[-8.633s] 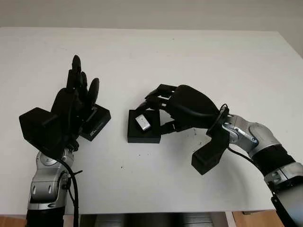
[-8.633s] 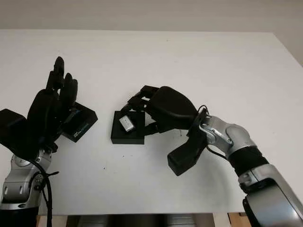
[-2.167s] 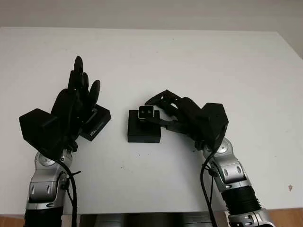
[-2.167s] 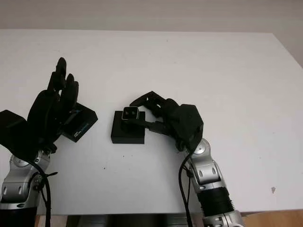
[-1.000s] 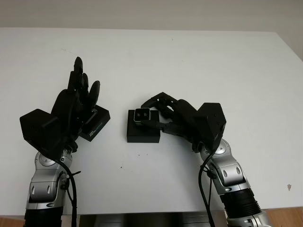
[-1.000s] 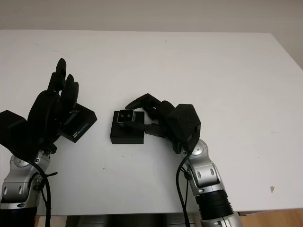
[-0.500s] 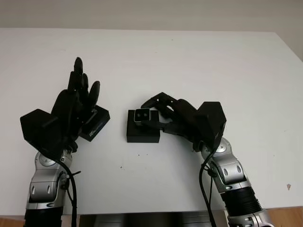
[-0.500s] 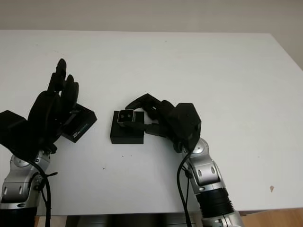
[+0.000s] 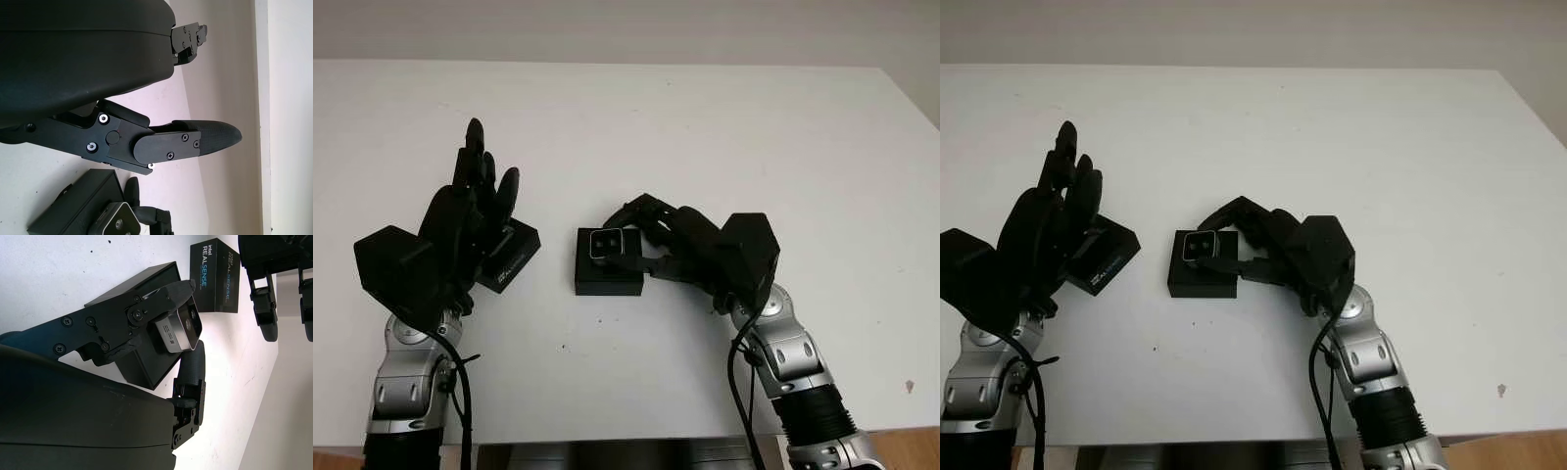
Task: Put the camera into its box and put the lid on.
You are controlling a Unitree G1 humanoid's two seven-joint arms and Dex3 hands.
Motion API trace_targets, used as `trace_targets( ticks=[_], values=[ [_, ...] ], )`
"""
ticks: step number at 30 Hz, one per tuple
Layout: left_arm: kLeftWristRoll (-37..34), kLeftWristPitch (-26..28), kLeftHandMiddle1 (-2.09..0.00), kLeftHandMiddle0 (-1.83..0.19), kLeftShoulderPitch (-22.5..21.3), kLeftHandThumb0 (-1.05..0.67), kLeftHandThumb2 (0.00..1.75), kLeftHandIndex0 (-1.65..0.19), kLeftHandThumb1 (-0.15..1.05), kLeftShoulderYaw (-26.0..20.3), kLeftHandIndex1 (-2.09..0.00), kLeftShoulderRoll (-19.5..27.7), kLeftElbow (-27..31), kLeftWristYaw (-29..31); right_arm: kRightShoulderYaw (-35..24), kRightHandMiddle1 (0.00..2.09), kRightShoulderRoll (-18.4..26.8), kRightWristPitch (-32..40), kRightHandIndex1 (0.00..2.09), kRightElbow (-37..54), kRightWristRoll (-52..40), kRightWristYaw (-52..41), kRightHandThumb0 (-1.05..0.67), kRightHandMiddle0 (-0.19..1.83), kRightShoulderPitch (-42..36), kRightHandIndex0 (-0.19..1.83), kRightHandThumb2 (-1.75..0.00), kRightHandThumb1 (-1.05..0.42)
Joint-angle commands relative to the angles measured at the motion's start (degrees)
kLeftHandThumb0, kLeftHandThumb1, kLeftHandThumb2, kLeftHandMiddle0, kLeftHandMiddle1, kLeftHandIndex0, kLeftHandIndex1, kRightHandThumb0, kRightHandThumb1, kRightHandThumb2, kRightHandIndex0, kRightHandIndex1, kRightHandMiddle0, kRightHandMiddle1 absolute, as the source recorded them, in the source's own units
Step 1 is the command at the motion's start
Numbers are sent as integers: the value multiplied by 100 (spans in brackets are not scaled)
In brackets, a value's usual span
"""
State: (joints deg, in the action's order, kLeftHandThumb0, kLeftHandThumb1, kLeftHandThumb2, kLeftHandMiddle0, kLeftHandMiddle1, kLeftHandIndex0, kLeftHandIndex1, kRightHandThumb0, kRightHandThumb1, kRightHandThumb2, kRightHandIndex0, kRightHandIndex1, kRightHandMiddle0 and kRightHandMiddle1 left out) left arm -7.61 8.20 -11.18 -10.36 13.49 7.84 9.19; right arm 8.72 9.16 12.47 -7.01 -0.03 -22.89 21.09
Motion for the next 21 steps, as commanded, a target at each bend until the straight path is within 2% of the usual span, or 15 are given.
trace_targets(
  ticks=[1, 21],
  values=[
    [7, 35, 0, 19, 28, -73, 48, 19, 105, -18, 0, 48, 81, -8, 146, 164, 14, 37, 7, -119, 24, -106, -43, 29, -129, 26, -5, -97],
    [-2, -17, 0, 19, 34, -71, 49, 19, 105, -25, 0, 57, 72, 14, 220, 167, -26, 103, 6, -140, 50, -141, -44, 27, -189, 26, -5, -98]
  ],
)
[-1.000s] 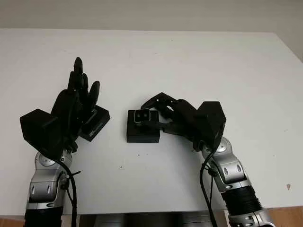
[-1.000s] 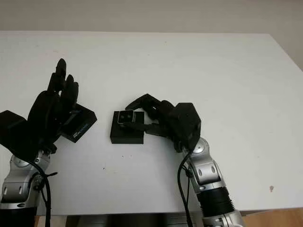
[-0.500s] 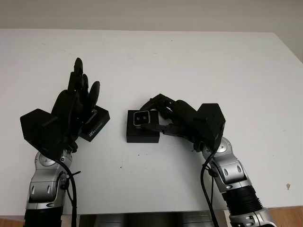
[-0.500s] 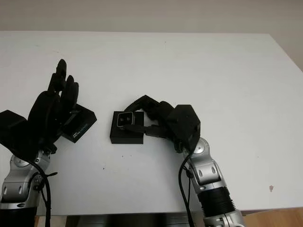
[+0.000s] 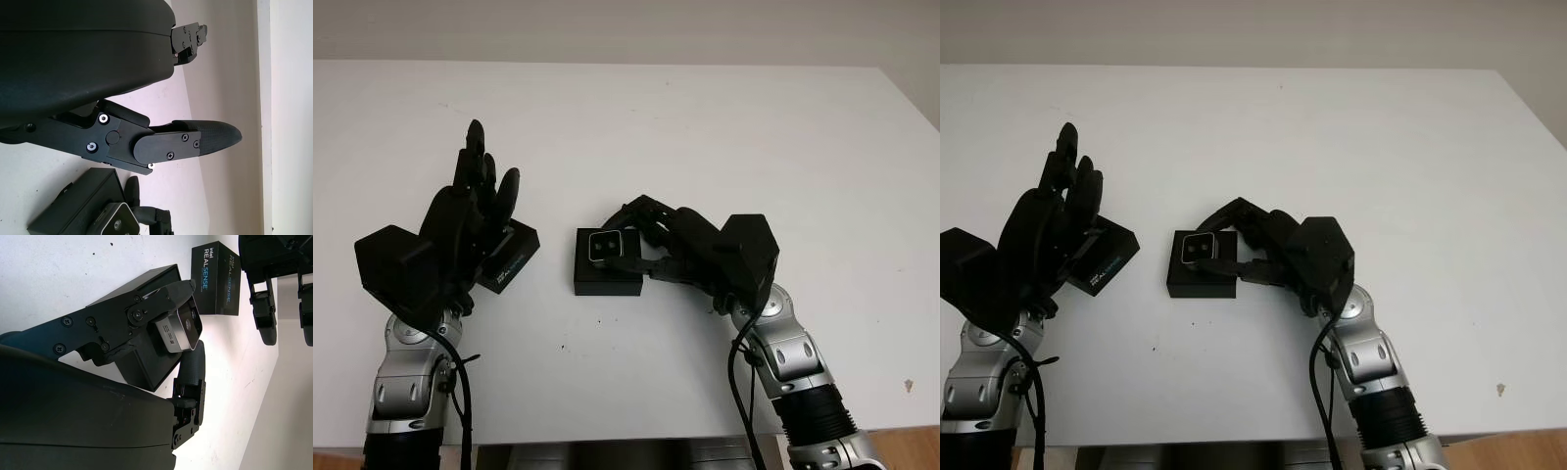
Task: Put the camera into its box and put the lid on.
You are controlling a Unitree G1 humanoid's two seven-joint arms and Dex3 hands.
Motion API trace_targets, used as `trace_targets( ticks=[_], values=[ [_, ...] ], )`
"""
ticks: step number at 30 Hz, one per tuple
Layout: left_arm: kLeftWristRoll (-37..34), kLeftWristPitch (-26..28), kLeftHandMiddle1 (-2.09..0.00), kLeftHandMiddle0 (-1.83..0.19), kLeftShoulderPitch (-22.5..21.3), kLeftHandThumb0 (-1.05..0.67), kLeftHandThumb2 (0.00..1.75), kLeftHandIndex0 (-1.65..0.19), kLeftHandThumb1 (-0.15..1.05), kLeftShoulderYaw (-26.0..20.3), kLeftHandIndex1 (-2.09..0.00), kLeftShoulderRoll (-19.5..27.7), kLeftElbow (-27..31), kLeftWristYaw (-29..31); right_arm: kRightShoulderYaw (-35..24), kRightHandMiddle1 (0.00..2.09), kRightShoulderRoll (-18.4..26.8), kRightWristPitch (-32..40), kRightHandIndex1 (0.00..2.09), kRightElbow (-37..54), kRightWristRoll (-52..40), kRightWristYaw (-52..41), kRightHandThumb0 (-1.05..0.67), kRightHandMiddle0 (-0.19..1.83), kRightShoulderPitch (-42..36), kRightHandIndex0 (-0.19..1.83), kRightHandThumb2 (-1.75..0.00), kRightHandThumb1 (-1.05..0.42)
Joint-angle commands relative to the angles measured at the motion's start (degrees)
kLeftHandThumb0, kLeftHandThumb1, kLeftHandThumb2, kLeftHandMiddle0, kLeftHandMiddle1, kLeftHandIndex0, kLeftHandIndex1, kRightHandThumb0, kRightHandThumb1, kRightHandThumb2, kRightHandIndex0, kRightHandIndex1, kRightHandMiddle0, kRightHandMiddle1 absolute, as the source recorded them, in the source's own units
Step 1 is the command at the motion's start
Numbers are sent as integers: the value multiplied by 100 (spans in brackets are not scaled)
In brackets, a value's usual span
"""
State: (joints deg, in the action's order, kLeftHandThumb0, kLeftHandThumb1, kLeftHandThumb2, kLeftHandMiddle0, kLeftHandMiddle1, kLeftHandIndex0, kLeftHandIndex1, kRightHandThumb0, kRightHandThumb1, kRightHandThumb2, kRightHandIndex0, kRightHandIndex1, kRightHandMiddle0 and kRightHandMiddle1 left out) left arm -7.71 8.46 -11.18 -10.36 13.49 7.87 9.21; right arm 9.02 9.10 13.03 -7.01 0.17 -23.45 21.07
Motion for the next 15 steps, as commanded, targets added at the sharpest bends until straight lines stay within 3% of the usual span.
trace_targets(
  ticks=[1, 15],
  values=[
    [7, -27, 0, 19, 34, -71, 49, 19, 105, -25, 0, 53, 78, 4, 192, 167, -24, 35, 6, -157, 38, -79, -44, 27, -194, 26, -5, -98],
    [-11, 27, 0, 19, 40, -72, 49, 19, 105, -35, 0, 77, 129, 18, 286, 169, -17, 89, 5, -328, 121, -133, -43, 26, -198, 25, -6, -99]
  ],
)
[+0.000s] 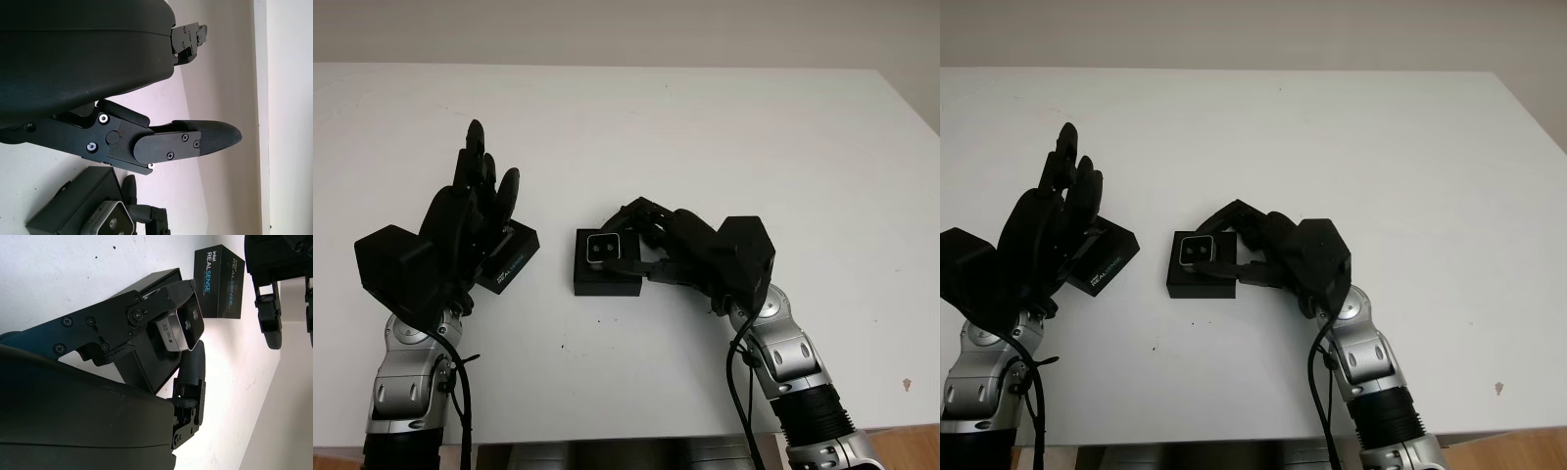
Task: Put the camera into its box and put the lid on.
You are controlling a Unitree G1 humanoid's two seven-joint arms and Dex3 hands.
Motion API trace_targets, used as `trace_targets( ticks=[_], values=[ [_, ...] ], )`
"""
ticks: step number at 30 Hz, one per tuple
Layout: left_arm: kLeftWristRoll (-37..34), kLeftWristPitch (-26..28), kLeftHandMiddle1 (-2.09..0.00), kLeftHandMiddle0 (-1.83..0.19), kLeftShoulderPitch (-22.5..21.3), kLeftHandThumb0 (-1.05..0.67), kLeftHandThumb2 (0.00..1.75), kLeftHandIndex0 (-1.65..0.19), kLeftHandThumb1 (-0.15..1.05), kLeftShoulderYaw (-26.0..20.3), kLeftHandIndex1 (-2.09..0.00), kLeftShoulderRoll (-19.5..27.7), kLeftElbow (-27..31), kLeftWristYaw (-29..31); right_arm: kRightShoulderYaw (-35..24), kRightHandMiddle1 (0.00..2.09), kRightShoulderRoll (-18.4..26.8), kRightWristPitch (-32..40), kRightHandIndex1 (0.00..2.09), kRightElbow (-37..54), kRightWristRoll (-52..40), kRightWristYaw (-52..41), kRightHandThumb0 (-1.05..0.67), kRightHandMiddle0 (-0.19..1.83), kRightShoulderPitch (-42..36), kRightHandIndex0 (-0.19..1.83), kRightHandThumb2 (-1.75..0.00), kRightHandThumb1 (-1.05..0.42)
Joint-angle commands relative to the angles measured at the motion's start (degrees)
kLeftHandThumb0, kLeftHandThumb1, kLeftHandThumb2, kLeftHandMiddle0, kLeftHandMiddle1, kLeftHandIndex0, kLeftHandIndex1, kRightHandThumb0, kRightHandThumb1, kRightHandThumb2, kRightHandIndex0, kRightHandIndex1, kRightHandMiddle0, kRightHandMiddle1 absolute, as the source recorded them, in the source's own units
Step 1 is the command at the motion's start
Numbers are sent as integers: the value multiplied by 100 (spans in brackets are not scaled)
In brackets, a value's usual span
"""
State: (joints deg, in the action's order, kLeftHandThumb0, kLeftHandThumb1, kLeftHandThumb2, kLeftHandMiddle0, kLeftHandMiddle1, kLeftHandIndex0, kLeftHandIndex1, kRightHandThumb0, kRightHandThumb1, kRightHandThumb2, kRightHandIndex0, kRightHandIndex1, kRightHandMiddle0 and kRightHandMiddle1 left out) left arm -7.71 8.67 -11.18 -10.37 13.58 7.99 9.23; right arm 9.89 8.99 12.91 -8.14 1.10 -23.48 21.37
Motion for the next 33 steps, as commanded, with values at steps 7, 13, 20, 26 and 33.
trace_targets(
  ticks=[7, 13, 20, 26, 33],
  values=[
    [-7, 31, 0, 19, 61, -72, 49, 19, 105, -38, 0, 74, 177, 9, 236, 170, 40, -4, 5, -398, 83, -181, -44, 25, -166, 25, -6, -99],
    [-23, 27, 0, 19, 73, -71, 48, 19, 105, -65, 0, 73, 192, 5, 285, 171, 81, -162, 6, -485, 237, -137, -43, 24, -102, 26, -5, -99],
    [-25, 78, 0, 19, 67, -73, 47, 19, 105, -53, 0, 68, 205, 4, 227, 171, 98, -440, 7, -594, 323, -82, -43, 24, -33, 28, -5, -99],
    [-27, 112, 0, 19, 70, -73, 48, 19, 105, -44, 0, 68, 229, 15, 180, 171, 106, -536, 6, -617, 345, 7, -44, 24, 0, 27, -5, -99],
    [23, 65, 0, 19, 86, -73, 48, 19, 105, -37, 0, 93, 193, 24, 123, 169, 128, -901, 6, -822, 422, 127, -45, 25, 89, 27, -5, -99]
  ],
)
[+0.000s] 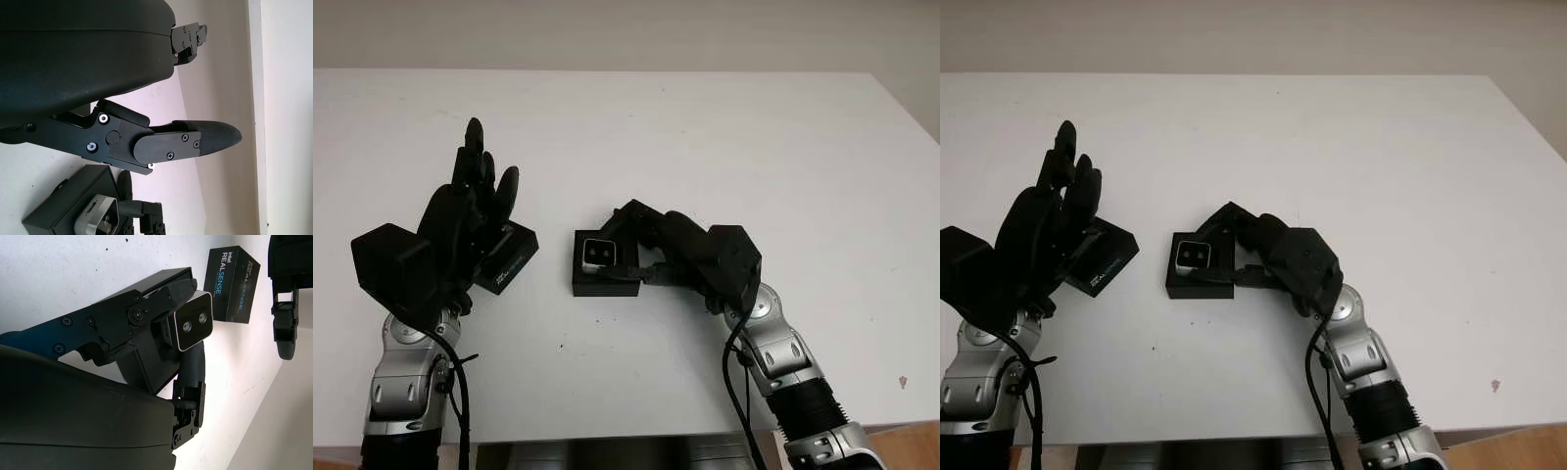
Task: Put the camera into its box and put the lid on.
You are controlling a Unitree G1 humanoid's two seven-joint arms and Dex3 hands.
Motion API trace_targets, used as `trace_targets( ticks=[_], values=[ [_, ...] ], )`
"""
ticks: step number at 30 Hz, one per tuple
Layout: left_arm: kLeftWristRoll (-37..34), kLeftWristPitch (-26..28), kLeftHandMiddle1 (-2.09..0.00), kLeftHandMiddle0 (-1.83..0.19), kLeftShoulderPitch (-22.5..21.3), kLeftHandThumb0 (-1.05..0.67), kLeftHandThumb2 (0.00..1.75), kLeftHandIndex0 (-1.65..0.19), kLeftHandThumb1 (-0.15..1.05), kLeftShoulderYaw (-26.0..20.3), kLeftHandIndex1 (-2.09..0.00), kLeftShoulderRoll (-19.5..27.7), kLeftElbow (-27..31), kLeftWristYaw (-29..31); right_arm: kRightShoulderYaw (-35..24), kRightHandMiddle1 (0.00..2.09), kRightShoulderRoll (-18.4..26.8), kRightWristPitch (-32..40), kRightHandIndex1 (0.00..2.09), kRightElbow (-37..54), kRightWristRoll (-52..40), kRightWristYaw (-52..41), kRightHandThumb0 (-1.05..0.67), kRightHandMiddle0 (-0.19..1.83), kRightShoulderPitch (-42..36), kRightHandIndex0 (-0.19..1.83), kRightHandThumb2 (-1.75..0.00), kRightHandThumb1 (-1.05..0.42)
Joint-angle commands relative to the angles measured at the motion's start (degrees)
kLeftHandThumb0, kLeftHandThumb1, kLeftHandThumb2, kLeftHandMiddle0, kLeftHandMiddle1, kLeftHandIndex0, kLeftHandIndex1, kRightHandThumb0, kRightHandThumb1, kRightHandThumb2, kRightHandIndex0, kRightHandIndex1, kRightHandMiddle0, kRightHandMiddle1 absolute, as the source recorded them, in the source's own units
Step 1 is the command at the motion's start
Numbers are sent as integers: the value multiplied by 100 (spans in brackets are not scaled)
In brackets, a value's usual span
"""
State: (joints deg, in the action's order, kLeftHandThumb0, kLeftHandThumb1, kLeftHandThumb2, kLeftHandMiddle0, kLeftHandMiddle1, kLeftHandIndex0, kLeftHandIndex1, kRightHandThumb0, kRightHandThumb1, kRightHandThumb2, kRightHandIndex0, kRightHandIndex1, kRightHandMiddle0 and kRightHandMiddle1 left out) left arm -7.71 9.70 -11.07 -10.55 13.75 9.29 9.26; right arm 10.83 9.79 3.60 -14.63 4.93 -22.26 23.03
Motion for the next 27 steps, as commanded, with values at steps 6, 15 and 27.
trace_targets(
  ticks=[6, 15, 27],
  values=[
    [-1, -83, 0, 19, 56, -73, 49, 19, 105, -17, 0, 52, 13, 40, -60, 166, 54, -94, 7, -268, 42, 100, -44, 26, 13, 28, -5, -98],
    [12, -79, 0, 19, 61, -73, 49, 19, 105, -5, 0, 35, 31, 8, -200, 161, 178, -229, 6, -395, 66, 127, -42, 27, 259, 28, -5, -98],
    [15, -121, 0, 19, 83, -72, 49, 19, 105, 12, 0, 21, 26, -3, -199, 158, 376, -355, 6, -405, 184, 49, -41, 27, 443, 29, -6, -98]
  ],
)
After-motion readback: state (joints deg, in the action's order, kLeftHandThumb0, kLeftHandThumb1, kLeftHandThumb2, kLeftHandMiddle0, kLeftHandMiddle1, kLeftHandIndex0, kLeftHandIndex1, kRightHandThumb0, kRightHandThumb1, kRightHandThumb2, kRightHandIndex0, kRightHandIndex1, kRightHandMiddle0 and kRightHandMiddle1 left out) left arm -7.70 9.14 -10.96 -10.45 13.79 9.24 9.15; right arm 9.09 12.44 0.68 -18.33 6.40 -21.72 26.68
